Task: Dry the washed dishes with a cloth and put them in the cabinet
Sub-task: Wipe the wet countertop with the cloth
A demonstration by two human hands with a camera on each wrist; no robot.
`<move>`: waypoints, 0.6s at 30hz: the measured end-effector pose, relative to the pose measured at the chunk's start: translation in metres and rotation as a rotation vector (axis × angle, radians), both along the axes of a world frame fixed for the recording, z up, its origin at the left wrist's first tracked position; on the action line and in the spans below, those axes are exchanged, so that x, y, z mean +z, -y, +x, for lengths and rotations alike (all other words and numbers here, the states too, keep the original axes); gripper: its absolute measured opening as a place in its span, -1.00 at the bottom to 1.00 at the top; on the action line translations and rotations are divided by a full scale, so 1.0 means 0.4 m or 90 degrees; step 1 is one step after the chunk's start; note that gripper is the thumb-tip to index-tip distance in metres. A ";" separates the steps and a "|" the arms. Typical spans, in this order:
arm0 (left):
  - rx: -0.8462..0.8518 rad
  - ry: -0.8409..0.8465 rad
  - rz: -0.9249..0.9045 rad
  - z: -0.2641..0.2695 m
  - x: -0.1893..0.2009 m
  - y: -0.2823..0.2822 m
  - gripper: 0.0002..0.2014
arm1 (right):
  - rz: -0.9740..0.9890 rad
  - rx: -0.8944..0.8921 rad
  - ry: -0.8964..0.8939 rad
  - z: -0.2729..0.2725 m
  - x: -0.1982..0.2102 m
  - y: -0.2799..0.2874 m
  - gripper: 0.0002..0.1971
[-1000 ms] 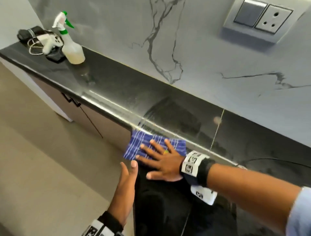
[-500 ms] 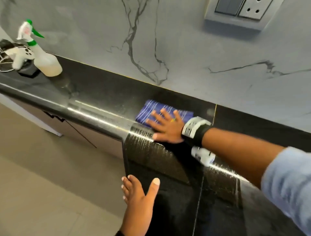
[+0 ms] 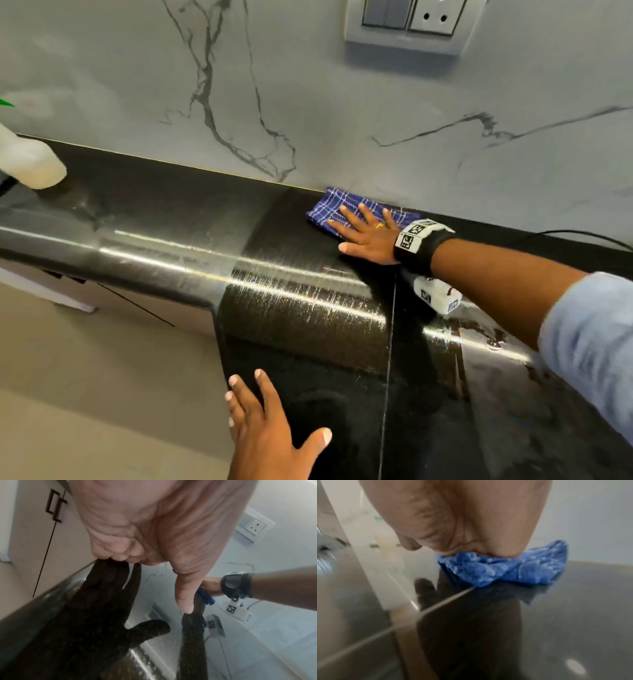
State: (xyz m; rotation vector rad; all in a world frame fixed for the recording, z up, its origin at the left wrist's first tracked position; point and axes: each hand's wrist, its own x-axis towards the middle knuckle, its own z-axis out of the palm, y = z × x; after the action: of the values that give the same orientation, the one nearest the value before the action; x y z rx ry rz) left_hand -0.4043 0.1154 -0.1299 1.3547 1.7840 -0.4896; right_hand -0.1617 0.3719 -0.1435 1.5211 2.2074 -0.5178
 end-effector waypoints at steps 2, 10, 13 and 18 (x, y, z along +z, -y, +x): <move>-0.007 -0.015 -0.013 0.001 0.003 -0.003 0.29 | 0.009 0.057 -0.006 -0.033 -0.014 0.112 -0.36; -0.148 -0.085 -0.072 0.112 0.027 -0.039 0.42 | -0.052 0.337 -0.096 0.000 0.016 0.449 -0.45; -0.174 -0.110 -0.092 0.142 0.019 -0.030 0.47 | 0.034 0.159 -0.037 0.071 -0.019 0.232 -0.42; -0.208 -0.073 -0.098 0.122 0.017 -0.028 0.43 | 0.031 -0.064 0.006 0.157 -0.032 0.047 -0.42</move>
State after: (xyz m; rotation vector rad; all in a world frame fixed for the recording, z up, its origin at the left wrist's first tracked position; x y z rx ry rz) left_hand -0.3555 0.1265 -0.1229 1.5404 1.5828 -0.8782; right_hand -0.0989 0.3532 -0.1562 1.6626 2.1593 -0.4891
